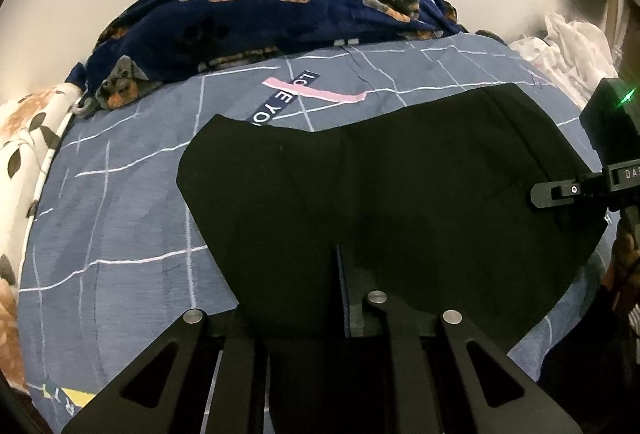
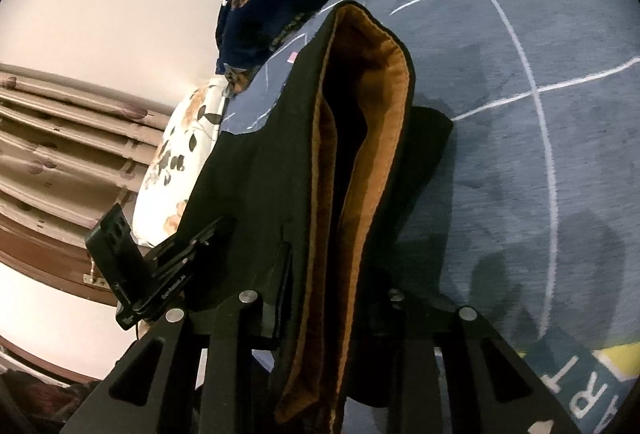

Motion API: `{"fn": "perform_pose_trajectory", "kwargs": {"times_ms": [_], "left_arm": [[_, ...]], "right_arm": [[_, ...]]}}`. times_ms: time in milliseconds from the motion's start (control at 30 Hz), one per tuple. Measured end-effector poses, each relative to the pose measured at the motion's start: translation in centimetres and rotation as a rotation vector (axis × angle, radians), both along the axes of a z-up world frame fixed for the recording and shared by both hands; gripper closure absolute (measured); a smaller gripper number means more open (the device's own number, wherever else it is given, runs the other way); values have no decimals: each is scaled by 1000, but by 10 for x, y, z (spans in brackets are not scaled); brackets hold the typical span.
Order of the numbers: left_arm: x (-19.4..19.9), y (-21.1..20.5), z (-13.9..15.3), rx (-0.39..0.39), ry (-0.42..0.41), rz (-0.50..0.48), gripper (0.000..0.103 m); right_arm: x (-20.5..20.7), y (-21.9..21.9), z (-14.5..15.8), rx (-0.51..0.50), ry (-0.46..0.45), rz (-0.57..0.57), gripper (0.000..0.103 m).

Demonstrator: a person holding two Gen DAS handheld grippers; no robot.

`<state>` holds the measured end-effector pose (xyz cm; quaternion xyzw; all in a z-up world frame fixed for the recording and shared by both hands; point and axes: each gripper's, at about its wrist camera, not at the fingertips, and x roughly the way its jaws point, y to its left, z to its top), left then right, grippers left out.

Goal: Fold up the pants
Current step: 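Hold the orange-lined fold with the right gripper while the left gripper presses the pants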

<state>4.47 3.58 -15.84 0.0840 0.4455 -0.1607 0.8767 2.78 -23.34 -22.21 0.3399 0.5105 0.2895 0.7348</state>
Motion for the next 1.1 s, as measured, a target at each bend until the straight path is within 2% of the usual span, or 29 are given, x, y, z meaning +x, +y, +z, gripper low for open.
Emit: {"fn": "perform_pose_trajectory", "kwargs": {"times_ms": [433, 1100], "left_arm": [[5, 20, 24, 6, -42, 29, 91], [46, 55, 52, -6, -104, 102, 91]], "right_arm": [[12, 22, 16, 55, -9, 14, 78], [53, 53, 39, 87, -45, 52, 78]]}}
